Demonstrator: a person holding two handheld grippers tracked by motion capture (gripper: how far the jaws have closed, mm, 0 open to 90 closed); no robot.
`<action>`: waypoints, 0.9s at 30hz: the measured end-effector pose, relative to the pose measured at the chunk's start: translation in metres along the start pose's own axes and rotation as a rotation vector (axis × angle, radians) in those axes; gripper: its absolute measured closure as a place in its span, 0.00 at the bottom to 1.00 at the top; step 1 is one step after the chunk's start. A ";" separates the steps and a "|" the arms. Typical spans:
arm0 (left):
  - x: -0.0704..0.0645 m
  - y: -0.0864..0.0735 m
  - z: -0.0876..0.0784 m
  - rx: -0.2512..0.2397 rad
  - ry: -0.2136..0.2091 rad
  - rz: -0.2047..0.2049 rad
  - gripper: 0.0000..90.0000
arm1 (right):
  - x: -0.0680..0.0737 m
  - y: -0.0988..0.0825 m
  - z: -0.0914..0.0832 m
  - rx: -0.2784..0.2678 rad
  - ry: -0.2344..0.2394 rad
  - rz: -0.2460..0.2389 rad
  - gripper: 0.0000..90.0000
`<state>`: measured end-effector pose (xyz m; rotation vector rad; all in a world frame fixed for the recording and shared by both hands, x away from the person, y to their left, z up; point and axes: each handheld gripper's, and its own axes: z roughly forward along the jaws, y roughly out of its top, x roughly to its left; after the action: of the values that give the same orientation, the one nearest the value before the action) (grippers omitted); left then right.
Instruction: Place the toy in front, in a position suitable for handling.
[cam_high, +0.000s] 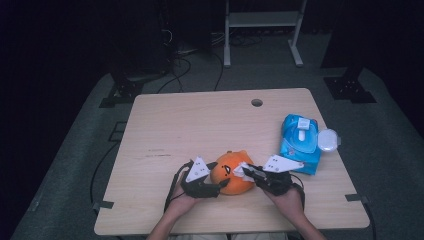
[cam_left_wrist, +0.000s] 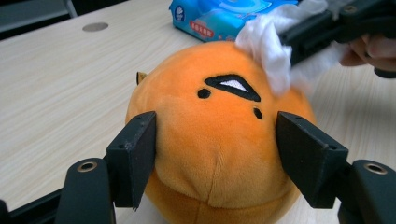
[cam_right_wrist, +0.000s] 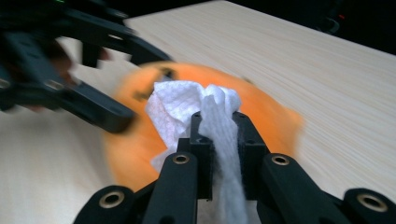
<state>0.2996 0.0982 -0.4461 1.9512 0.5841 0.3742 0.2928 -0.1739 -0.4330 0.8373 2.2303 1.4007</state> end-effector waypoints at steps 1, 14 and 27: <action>0.000 0.000 0.000 0.000 0.000 0.000 0.34 | 0.000 0.000 0.000 0.000 0.000 0.000 0.89; 0.001 -0.001 0.000 -0.002 0.004 0.010 0.33 | -0.011 -0.007 -0.003 0.005 0.048 0.091 0.89; 0.007 -0.006 -0.003 0.003 0.003 -0.025 0.34 | -0.004 -0.007 -0.005 -0.005 0.095 0.092 0.89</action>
<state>0.3024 0.1066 -0.4500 1.9442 0.6107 0.3610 0.2905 -0.1824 -0.4375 0.8995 2.2842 1.5170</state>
